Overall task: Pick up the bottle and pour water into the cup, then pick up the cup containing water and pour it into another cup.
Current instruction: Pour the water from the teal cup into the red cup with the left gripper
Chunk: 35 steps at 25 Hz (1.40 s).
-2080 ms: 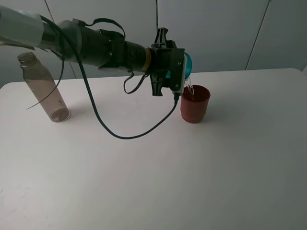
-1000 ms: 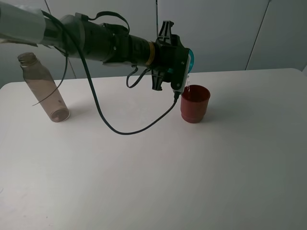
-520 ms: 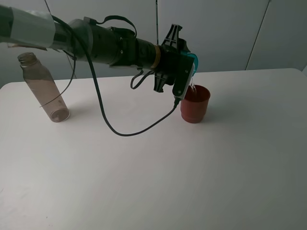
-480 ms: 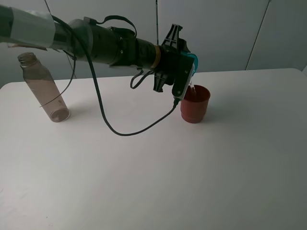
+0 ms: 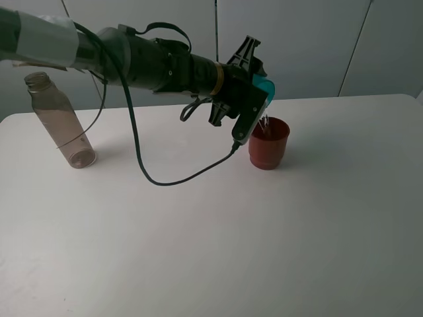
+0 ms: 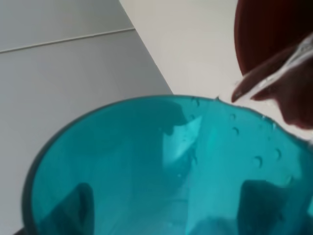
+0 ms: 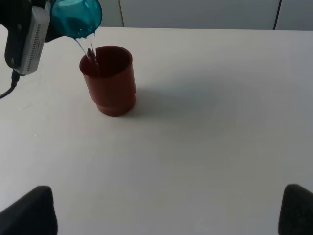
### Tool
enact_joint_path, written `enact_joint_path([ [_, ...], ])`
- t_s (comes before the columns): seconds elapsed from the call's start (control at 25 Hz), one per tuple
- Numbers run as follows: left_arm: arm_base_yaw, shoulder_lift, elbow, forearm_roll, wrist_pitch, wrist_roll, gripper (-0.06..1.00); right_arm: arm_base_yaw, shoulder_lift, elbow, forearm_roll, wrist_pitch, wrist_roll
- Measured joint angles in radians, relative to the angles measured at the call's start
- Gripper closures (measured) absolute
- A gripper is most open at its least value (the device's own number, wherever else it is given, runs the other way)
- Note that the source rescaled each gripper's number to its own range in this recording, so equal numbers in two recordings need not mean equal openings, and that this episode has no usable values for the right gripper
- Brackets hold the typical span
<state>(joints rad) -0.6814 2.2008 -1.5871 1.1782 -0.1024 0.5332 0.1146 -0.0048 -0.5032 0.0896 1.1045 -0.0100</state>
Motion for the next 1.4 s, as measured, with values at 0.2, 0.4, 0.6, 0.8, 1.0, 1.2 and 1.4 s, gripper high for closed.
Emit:
enact_joint_path([
  [0.2,0.0,0.0,0.0,0.0,0.0,0.067,0.87,0.0,0.0,0.0,0.0,0.0,0.0],
  [0.4,0.0,0.0,0.0,0.0,0.0,0.089,0.87,0.0,0.0,0.0,0.0,0.0,0.0],
  [0.6,0.0,0.0,-0.001,0.0,0.004,0.122,0.87,0.0,0.0,0.0,0.0,0.0,0.0],
  [0.8,0.0,0.0,-0.001,0.0,0.004,0.124,0.87,0.0,0.0,0.0,0.0,0.0,0.0],
  [1.0,0.0,0.0,-0.001,-0.004,0.004,0.124,0.87,0.0,0.0,0.0,0.0,0.0,0.0],
  [1.2,0.0,0.0,-0.001,-0.008,0.004,0.109,0.87,0.0,0.0,0.0,0.0,0.0,0.0],
  [1.4,0.0,0.0,-0.001,-0.019,0.004,0.013,0.87,0.0,0.0,0.0,0.0,0.0,0.0],
])
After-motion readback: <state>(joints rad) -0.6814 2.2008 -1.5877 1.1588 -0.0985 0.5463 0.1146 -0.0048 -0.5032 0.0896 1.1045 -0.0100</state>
